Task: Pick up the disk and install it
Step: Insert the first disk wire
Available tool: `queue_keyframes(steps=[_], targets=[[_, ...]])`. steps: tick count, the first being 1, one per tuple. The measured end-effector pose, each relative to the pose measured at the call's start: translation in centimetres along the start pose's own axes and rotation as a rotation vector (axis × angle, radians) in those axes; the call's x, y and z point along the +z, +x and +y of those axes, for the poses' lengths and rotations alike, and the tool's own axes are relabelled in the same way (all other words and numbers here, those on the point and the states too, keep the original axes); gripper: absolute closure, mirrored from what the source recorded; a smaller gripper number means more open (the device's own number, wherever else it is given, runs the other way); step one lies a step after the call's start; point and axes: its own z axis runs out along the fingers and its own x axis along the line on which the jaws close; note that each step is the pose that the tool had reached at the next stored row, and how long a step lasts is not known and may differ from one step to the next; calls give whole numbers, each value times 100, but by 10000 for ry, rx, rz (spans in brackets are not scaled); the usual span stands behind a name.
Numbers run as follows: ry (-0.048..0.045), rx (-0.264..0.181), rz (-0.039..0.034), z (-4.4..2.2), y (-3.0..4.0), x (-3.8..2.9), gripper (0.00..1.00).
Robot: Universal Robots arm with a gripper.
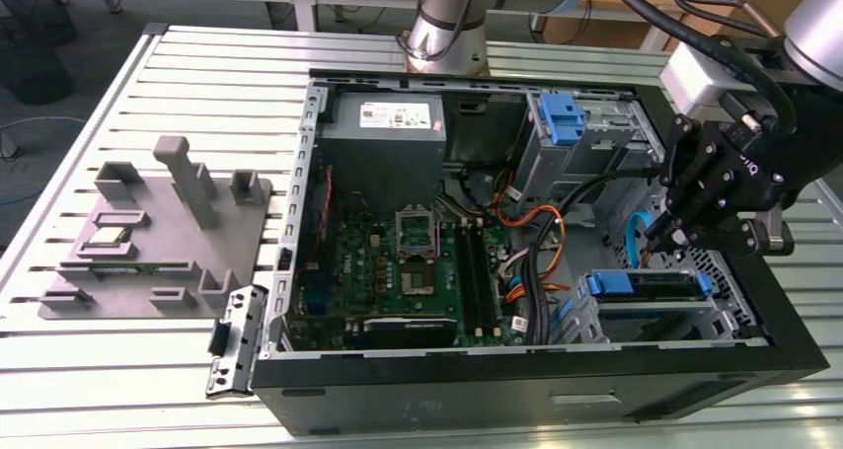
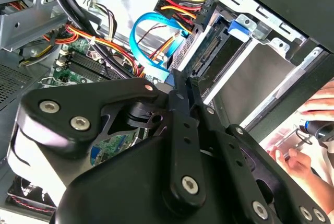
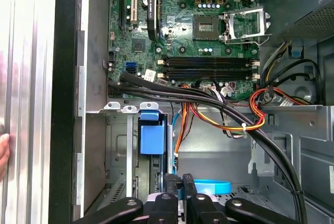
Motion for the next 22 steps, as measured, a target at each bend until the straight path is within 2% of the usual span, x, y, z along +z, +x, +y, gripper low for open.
queue_keyframes(steps=[10,14,17,20,22], targets=[[0,0,-1,0,19,6,84],[12,1,0,-3,41,52,84],[86,-1,-2,-4,51,85,84],[247,-4,-3,0,66,102,84],[321,-5,-6,-1,78,117,84]])
